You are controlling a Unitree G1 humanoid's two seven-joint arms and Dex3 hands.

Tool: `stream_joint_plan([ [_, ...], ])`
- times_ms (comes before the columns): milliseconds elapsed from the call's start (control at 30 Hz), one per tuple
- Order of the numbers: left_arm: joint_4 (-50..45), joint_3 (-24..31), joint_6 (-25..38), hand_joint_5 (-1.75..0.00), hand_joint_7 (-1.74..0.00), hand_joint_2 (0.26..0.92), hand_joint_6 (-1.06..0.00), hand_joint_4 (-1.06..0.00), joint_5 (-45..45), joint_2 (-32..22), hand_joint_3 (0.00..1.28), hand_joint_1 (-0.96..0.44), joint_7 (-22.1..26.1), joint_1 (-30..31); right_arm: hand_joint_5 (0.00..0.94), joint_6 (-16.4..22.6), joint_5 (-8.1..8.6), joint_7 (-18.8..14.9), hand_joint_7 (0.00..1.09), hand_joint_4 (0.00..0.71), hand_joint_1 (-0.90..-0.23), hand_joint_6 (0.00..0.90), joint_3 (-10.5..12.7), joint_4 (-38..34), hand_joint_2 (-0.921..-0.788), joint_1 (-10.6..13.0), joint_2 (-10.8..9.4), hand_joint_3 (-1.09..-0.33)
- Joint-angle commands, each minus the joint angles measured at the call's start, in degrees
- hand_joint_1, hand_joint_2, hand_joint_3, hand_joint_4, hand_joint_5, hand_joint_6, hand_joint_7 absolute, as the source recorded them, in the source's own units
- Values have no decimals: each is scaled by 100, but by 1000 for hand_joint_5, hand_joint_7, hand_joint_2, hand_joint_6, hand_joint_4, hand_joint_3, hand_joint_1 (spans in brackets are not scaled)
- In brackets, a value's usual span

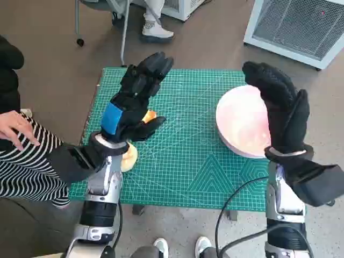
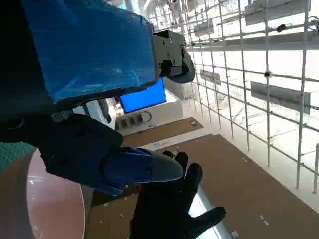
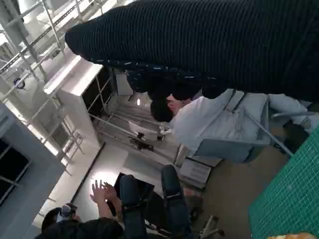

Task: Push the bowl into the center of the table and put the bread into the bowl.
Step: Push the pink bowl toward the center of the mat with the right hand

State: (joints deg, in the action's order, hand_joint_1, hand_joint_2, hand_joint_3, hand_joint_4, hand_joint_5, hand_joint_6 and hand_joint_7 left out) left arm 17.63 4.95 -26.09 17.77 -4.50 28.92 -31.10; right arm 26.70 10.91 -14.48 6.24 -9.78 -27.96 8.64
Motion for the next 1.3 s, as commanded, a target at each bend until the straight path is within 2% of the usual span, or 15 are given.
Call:
stream_joint_plan([
  [33,-21,-10,19,-236,-526,921,1,-41,7,-17,310,-582,11,-15,0,-27,-55,-6,527,210,-790,63,-37,-76,-921,54,-23,-675],
  [1300,-17,-12,-24,-236,-537,921,1,-46,-83,-64,304,-576,-33,-66,0,-81,21,-169,535,205,-775,65,-20,-252,-921,-32,62,-676],
])
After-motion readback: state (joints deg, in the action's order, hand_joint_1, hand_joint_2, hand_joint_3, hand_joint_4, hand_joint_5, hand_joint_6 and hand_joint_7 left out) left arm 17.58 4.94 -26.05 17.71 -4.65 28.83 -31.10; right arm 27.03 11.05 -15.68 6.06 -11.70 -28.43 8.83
